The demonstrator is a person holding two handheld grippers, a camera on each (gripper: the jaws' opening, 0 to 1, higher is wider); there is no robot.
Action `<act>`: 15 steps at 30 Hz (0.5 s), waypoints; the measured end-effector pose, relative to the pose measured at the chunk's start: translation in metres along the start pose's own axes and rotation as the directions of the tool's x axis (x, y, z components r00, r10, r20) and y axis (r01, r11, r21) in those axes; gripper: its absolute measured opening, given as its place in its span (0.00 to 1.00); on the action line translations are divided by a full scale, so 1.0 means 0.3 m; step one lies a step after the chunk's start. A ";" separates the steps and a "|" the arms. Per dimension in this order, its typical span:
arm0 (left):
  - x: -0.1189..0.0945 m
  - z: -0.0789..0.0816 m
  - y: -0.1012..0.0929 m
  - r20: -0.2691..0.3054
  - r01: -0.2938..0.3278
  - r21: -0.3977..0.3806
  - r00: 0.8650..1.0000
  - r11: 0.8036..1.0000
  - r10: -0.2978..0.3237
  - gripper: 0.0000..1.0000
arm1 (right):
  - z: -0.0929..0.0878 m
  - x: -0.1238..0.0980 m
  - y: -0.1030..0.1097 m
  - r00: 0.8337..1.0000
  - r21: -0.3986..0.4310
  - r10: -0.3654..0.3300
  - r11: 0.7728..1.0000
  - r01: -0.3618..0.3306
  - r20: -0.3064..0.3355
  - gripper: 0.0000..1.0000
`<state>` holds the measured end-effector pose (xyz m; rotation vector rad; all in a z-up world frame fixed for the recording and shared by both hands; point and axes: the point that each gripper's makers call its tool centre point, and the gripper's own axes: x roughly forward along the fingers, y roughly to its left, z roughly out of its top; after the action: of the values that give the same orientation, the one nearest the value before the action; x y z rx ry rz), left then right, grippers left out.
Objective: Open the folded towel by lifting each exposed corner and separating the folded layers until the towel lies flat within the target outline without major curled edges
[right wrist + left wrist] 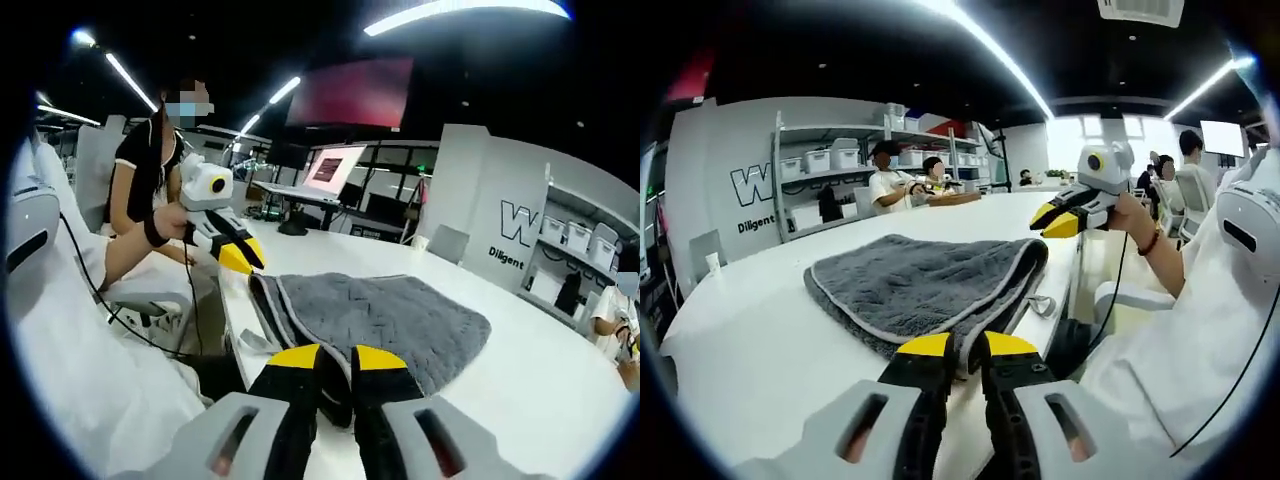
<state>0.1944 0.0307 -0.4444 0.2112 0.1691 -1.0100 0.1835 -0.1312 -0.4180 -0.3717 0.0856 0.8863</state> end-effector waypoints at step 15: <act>-0.015 0.034 -0.009 0.049 0.025 0.000 0.999 1.000 -0.025 0.12 | 0.044 0.087 0.065 0.998 -0.075 0.064 0.995 -0.063 0.011 0.11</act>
<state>0.1902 0.0304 -0.4337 0.1845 0.1279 -1.0391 0.1840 -0.0963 -0.4172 -0.4351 0.0526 0.9566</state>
